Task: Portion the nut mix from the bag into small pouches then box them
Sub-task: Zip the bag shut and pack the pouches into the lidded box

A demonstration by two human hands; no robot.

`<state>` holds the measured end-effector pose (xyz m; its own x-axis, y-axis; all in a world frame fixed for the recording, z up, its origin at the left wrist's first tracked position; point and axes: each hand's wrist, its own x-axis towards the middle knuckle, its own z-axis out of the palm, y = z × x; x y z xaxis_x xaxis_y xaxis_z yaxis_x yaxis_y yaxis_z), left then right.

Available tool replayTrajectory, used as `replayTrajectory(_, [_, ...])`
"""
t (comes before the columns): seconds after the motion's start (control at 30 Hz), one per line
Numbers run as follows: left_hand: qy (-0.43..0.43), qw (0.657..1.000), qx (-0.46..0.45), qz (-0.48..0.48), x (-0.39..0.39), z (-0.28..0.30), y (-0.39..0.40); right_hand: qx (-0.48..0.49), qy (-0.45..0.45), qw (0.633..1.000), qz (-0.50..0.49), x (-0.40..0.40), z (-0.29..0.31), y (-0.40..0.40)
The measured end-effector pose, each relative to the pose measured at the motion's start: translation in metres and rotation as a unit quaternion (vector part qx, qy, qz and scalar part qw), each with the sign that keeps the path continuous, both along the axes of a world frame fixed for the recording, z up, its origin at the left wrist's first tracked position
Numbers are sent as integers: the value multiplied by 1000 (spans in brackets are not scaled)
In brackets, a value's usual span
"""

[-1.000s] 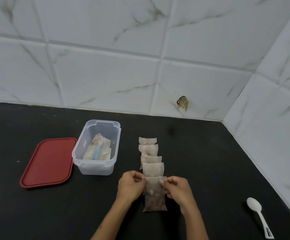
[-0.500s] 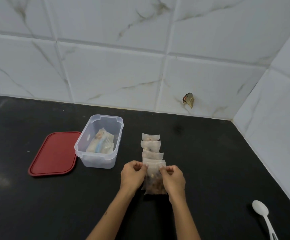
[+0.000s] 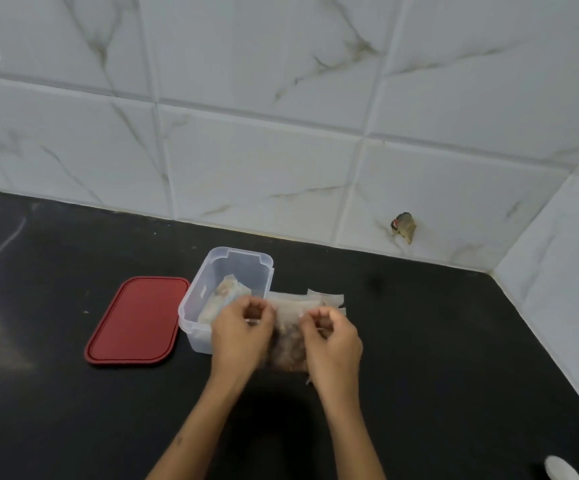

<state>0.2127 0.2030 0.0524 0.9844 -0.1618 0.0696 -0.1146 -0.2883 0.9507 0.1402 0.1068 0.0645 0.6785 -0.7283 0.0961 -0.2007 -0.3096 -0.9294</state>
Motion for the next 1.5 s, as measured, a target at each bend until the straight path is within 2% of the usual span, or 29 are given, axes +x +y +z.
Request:
replayTrajectory(0.13, [-31,999,9,37,55,22,25,27,39,994,94,46,29,17])
replayTrajectory(0.27, [9,998,38,47,113,28,30,-53,123,983,127,92,48,34])
replayTrajectory(0.4, [60,996,67,0,144,20,24,-100,226,960,133,131,38,39])
replayTrajectory(0.67, [130,984,82,-85,152,15,15,-61,366,919,132,173,19,40])
replayTrajectory(0.77, [133,981,82,-118,151,11,13,-106,404,894,164,179,20,41])
replayTrajectory(0.83, [136,979,80,-127,148,9,10,-152,402,881,195,181,18,44])
replayTrajectory(0.93, [204,964,65,-156,145,8,5,-169,384,884,207,181,13,49])
replayTrajectory(1.03, [237,956,29,-169,143,11,7,-170,336,910,172,169,19,50])
replayTrajectory(1.13, [132,980,-2,-151,128,19,5,-129,239,959,82,147,31,41])
replayTrajectory(1.23, [40,991,-71,-107,96,28,-4,-125,188,974,19,116,39,19])
replayTrajectory(1.33, [19,984,-125,-128,64,22,-18,-97,123,986,-56,74,35,-8])
replayTrajectory(1.4, [11,981,-100,-166,49,7,-28,-67,115,986,-103,46,24,-27])
replayTrajectory(1.5, [-12,977,37,-210,28,-11,-40,-31,159,976,-144,14,-3,-50])
